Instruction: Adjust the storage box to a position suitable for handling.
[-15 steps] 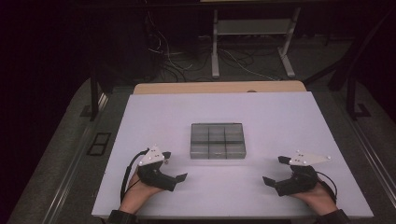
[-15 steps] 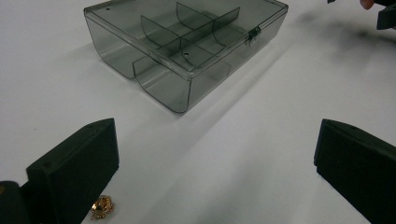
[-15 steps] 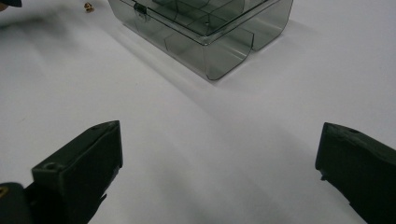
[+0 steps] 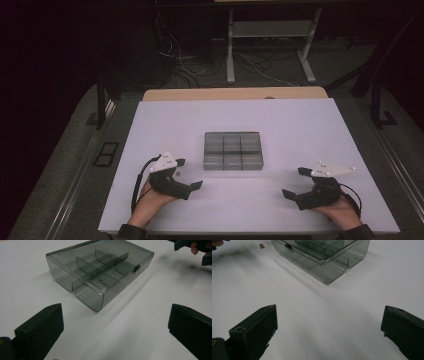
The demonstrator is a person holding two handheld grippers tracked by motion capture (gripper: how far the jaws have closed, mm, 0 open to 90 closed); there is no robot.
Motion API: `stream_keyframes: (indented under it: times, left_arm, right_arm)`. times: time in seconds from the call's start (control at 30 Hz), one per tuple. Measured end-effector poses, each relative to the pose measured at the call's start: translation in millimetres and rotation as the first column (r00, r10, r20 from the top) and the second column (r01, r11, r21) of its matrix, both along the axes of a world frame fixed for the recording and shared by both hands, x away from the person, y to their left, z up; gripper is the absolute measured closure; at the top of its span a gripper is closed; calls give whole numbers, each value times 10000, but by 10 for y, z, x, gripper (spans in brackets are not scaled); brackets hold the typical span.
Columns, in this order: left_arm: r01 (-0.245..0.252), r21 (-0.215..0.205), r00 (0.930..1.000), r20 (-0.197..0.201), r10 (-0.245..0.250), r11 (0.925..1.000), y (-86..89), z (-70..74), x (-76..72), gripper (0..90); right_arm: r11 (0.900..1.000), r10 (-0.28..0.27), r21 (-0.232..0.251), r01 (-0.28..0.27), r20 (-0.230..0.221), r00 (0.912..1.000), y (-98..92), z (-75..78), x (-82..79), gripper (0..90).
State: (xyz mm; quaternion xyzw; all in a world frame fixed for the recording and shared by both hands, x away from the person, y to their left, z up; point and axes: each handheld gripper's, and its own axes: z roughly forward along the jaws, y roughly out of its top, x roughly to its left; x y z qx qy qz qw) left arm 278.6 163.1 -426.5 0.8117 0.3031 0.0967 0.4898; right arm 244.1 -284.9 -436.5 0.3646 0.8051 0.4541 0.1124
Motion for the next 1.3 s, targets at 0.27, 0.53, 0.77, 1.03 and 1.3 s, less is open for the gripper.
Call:
stream_keyframes:
  times: [0.27, 0.53, 0.77, 1.03, 1.3]
  left_arm:
    - [-46, -137, 9999, 98, 48, 9999, -30, 45, 48, 0]
    - [-103, -275, 9998, 194, 109, 9996, -52, 106, 132, 0]
    - [-23, -306, 9998, 219, 30, 9995, -130, 137, 215, 0]
    - [104, -322, 9995, 317, -94, 9994, -213, 178, 312, 0]
    - [81, -471, 9993, 361, -64, 9989, -266, 222, 407, 57]
  right_arm:
    - [10000, 22, 55, -22, 14, 10000, 16, -2, 7, 6]
    - [10000, -27, 69, 27, 57, 10000, 5, -2, 7, 6]
    - [9999, -76, 116, 76, -3, 10000, 1, -5, 10, 5]
    - [9998, -92, 165, 93, -21, 10000, -1, -7, 15, 6]
    - [9996, -93, 257, 93, -27, 10000, -10, -6, 19, 6]
